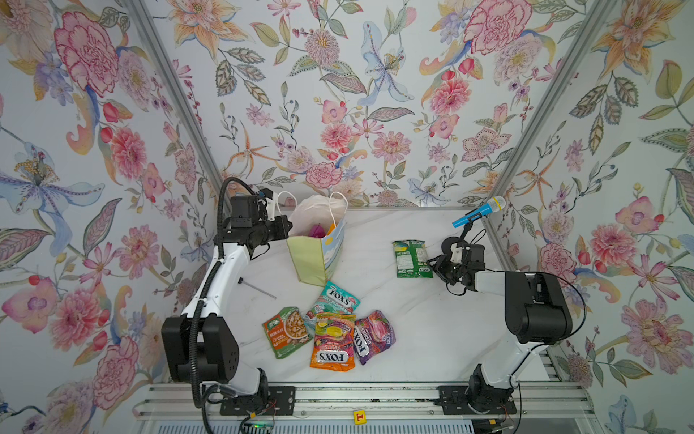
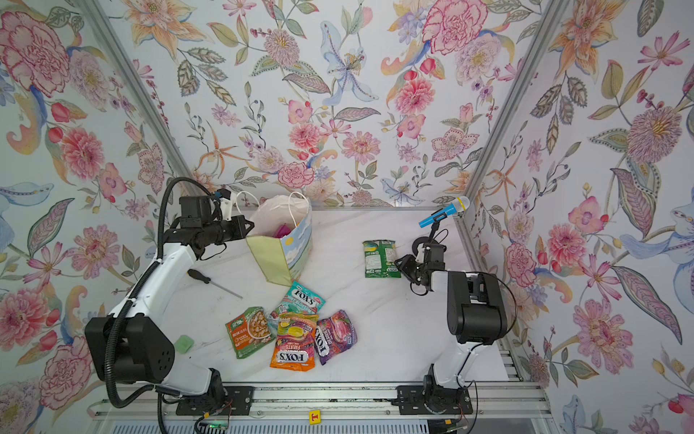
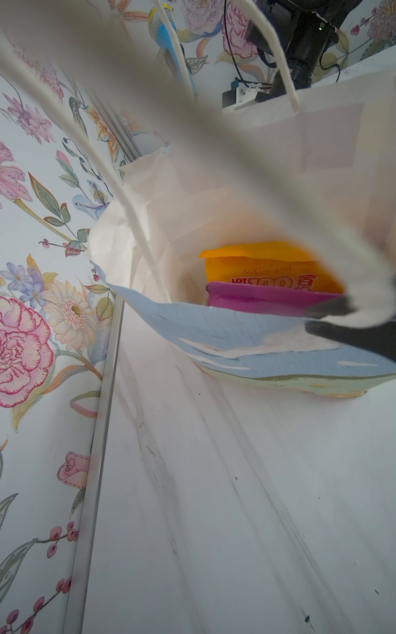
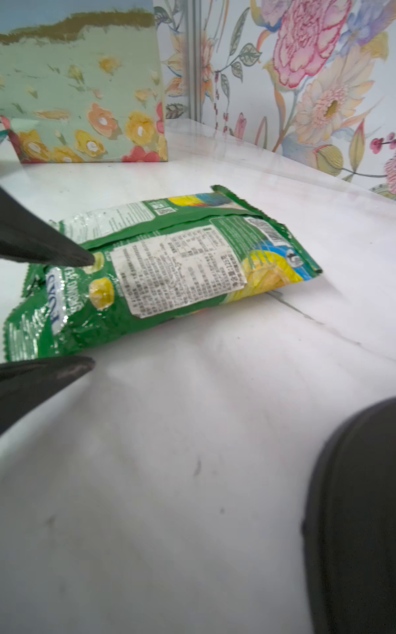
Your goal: Place the snacks into the paper bag
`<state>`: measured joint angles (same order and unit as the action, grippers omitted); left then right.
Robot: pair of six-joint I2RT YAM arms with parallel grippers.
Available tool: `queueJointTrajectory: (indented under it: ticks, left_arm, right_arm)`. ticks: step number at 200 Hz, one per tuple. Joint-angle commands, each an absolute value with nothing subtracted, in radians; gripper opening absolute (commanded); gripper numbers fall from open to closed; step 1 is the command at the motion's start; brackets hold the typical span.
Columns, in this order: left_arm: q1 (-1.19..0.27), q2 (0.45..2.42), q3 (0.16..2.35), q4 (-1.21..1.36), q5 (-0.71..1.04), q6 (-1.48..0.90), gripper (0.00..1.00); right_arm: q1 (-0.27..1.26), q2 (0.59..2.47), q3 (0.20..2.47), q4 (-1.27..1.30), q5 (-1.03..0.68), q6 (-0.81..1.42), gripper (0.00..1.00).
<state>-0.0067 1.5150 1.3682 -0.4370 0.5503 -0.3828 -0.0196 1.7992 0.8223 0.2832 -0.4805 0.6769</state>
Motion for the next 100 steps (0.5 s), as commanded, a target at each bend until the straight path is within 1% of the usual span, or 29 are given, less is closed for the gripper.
queueJointTrajectory:
  ticks: [1,63,85,100]
  left_arm:
    - [-0.004,1.520,1.366,-0.447,0.563,-0.388,0.00]
    - [-0.004,1.519,1.358,-0.443,0.568,-0.388,0.00]
    - [-0.002,1.516,1.360,-0.447,0.566,-0.384,0.00]
    - [-0.001,1.514,1.360,-0.449,0.566,-0.380,0.00]
  right_arm:
    - [0.004,1.808,0.790,0.354,-0.514,0.723,0.43]
    - [0.114,1.766,0.755,0.379,-0.496,0.778,0.43]
    - [0.130,1.705,0.765,0.339,-0.463,0.778,0.44]
    - [0.126,1.661,0.801,0.265,-0.436,0.755,0.44]
